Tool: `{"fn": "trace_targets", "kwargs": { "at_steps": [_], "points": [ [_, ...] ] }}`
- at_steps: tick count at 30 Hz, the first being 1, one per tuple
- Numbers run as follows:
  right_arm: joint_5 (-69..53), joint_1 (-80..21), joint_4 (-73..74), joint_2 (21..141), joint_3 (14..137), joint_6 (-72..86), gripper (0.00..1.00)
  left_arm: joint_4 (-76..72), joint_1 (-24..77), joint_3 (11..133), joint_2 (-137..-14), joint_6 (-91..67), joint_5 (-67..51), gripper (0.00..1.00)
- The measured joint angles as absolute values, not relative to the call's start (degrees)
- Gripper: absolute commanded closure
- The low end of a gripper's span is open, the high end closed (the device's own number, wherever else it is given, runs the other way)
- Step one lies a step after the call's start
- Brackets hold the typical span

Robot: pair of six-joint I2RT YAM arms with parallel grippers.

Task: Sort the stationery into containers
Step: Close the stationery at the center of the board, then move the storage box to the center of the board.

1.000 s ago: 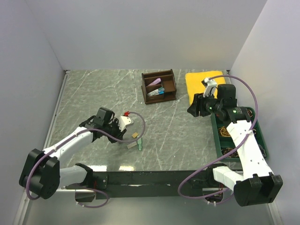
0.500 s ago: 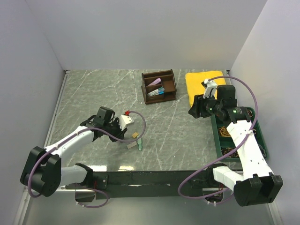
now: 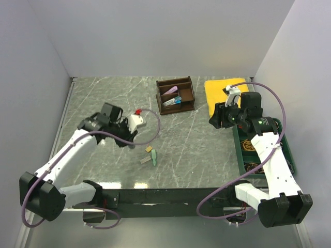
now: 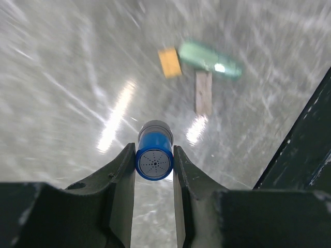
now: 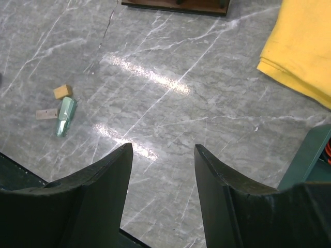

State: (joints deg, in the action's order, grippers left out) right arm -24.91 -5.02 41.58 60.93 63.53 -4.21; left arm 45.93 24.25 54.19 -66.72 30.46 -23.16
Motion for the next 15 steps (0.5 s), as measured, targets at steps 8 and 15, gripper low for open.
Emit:
{"fn": "trace_targets", "kwargs": {
  "at_steps": [8,15],
  "points": [
    [-24.95,-5.02,40.05,61.36,63.53,-5.02,0.41,51.99,24.82,79.24,-77.21,30.85,-25.3,0.99],
    [-24.32,-5.02,38.92,69.28,67.94,-6.96,0.42,50.94,28.36,105.12,-97.19,31.53,-25.47,0.99]
  ]
}}
